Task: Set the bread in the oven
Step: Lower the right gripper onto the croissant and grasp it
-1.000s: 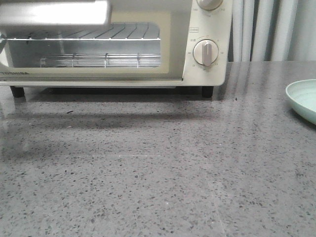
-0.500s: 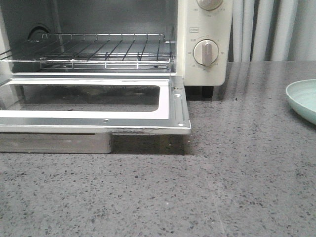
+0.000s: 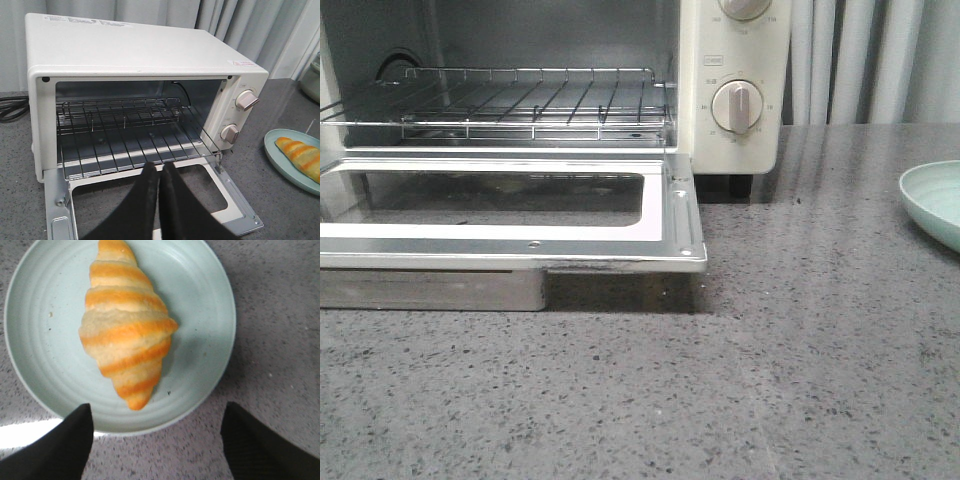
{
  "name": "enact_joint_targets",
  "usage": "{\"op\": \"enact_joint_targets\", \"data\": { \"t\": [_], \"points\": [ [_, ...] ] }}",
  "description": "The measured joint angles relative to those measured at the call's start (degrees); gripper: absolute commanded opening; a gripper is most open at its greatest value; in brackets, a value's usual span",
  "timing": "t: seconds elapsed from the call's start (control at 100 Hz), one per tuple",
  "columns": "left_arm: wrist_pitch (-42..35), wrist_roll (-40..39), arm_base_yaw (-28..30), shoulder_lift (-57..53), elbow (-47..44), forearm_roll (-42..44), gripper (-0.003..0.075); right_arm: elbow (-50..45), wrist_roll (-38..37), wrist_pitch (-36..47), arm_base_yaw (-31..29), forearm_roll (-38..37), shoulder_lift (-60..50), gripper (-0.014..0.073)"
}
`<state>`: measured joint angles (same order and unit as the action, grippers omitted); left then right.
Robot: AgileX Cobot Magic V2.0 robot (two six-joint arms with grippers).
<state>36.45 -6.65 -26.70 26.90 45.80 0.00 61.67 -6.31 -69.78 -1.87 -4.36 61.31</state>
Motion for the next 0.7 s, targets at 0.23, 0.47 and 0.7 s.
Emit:
{"op": "enact_joint_targets", "data": {
  "t": [0.23,0.47,0.7],
  "points": [
    [0.00,0.00,0.00,0.00,0.00,0.00,-0.0021,0.00,0.12,4.64,0.00,1.54,8.89,0.0506],
    [0.00,0.00,0.00,0.00,0.00,0.00,-0.0021,-0.09,0.12,7.72,0.00,4.81,16.83,0.0503],
    [0.00,0.00,0.00,0.00,0.00,0.00,-0.0021,-0.09,0.49,7.63,0.00,4.81,20.52,-0.0071]
  ]
}}
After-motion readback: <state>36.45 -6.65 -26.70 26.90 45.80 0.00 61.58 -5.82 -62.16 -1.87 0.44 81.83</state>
